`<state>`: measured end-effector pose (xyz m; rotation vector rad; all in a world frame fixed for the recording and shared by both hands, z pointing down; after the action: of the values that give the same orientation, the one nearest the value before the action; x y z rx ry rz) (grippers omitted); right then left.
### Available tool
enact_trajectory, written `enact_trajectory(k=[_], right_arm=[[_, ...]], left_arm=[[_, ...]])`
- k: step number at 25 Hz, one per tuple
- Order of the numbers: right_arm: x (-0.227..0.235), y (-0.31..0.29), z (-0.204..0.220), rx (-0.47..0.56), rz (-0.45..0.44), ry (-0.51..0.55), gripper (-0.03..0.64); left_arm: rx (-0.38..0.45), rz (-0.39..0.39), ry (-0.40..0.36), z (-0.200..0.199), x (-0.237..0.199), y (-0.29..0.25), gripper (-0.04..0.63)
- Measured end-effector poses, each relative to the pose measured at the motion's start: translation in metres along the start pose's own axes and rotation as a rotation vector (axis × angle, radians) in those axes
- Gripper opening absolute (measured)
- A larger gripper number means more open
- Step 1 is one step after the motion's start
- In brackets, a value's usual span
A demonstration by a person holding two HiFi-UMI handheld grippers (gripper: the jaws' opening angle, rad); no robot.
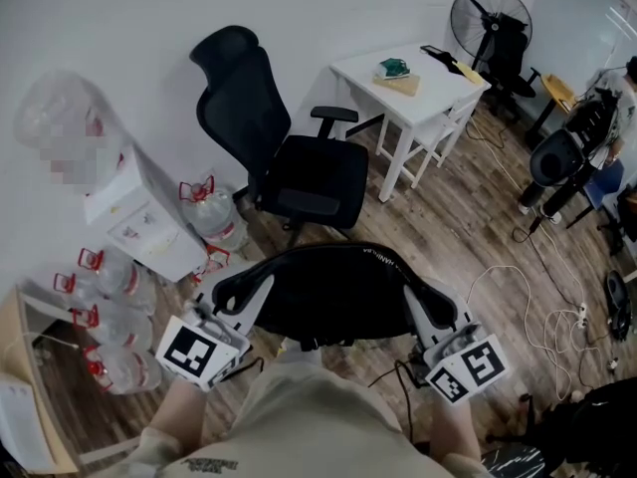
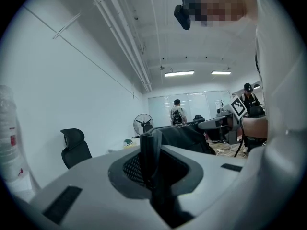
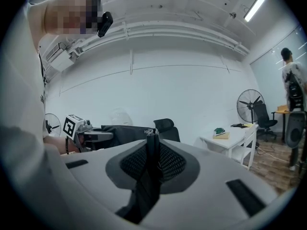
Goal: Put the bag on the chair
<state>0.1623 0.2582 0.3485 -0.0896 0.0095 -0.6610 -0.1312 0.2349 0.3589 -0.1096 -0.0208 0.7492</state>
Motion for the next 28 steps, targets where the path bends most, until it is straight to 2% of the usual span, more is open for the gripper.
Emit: enact_trajectory(k=[10, 28], right_arm=[[0.065, -0.081, -0.008, -0.025, 0.021, -0.027, 0.066], [0.203, -0.281, -0.042, -0.062, 0.086, -0.082, 0.066]], left_arm=[[-0.036, 0.015, 0.017, -0.011, -0.071, -0.078, 0.061], [-0.062, 0.063, 0.053, -0.049, -0.248, -0.25, 0.061]])
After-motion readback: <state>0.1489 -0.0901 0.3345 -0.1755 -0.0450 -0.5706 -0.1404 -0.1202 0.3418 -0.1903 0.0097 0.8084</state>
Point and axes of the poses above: the fingertips, and each gripper's own axes: y backward along the fingers, x to its right, z out of its underside, the point moved 7 cm from there along y, backward along the fingers, and after that the axes turned 5 degrees about y, right-handed, at the moved point
